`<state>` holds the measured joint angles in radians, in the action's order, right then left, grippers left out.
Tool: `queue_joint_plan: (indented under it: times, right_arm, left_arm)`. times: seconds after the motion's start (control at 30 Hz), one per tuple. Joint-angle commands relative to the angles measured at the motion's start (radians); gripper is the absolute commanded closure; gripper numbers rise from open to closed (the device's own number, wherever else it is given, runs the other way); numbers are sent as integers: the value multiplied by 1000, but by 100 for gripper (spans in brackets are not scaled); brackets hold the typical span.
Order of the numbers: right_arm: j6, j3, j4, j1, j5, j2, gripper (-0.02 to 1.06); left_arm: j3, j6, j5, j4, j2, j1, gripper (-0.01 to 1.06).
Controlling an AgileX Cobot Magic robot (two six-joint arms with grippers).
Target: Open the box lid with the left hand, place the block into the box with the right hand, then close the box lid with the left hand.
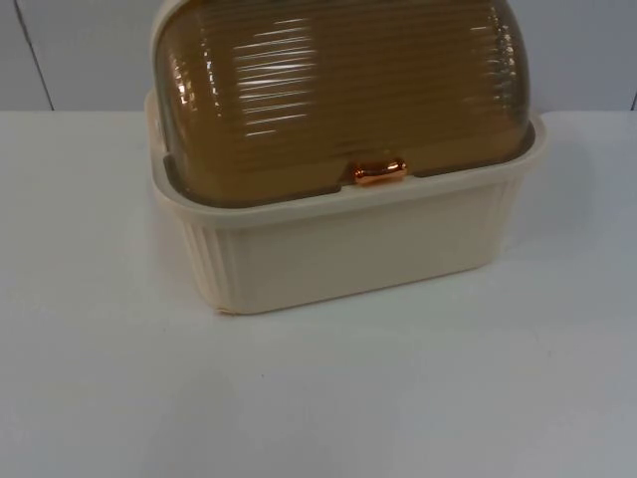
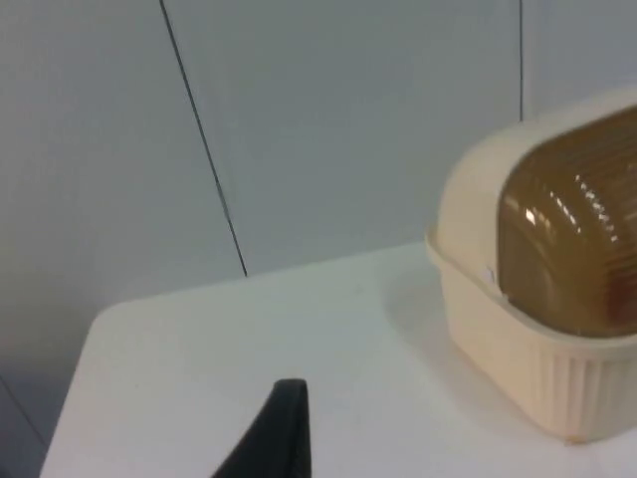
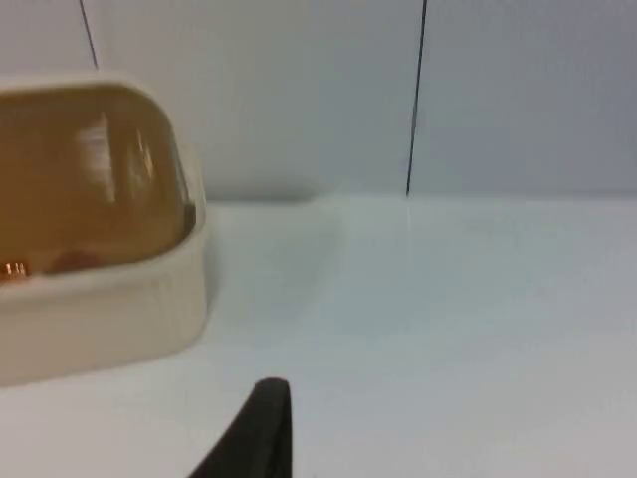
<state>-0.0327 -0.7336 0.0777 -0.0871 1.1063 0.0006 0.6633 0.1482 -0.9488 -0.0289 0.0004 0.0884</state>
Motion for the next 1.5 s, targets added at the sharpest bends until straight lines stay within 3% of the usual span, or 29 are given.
queue_joint_plan:
  times: [0.0, 0.23, 0.67, 0.83, 1.2, 1.47]
  right_arm:
    - [-8, 60, -1, -5, 3, -1, 0]
    - [-8, 219, -1, -5, -28, -1, 0]
    - [-8, 219, -1, -5, -28, -1, 0]
    - [-8, 219, -1, -5, -28, -1, 0]
    - [-10, 219, -1, -5, -28, -1, 0]
    - [-10, 219, -1, -5, -28, -1, 0]
  left_arm:
    - [-16, -9, 0, -12, 0, 6, 1]
    - [-62, -9, -32, -12, 0, 6, 1]
    - [-62, -45, -72, -1, 0, 6, 1]
    - [-62, -62, -123, 21, 0, 6, 1]
    - [-64, -87, -125, 8, 0, 6, 1]
    - [-166, -45, -126, -23, 0, 6, 1]
